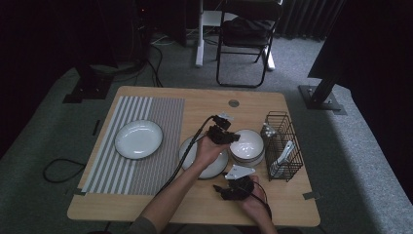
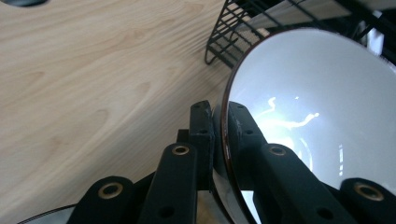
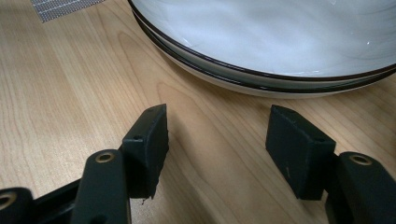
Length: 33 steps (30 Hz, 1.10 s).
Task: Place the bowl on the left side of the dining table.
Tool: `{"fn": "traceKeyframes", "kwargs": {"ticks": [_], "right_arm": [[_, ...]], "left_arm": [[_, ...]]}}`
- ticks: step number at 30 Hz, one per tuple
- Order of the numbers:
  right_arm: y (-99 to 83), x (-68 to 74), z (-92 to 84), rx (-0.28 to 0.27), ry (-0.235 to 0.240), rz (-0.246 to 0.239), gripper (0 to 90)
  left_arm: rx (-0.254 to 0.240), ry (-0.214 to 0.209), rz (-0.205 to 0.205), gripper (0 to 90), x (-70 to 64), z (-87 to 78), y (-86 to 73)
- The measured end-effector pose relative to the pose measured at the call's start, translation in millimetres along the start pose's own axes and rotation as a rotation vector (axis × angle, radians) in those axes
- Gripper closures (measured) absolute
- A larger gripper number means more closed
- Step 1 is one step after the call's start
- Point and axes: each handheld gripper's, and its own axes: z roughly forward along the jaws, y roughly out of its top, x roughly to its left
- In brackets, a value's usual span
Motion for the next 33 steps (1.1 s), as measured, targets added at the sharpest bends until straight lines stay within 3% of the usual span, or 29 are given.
{"fn": "traceKeyframes", "kwargs": {"ticks": [10,13,17,33], "right_arm": [[0.0,0.1,0.0,0.001,0.002,-0.002,38.3],[0.0,0.1,0.0,0.001,0.003,-0.002,38.1],[0.1,0.1,0.0,0.001,0.004,-0.002,37.9],[0.1,0.0,0.2,-0.001,0.004,-0.005,37.9]], "left_arm": [[-0.01,-0.019,-0.006,82.9,2.3,0.2,-0.3],[-0.032,-0.026,-0.009,82.5,1.1,-1.4,-0.1],[-0.054,-0.059,-0.037,82.6,2.0,-3.6,1.0],[-0.116,-0.062,-0.024,82.5,6.1,-30.6,4.7]]}}
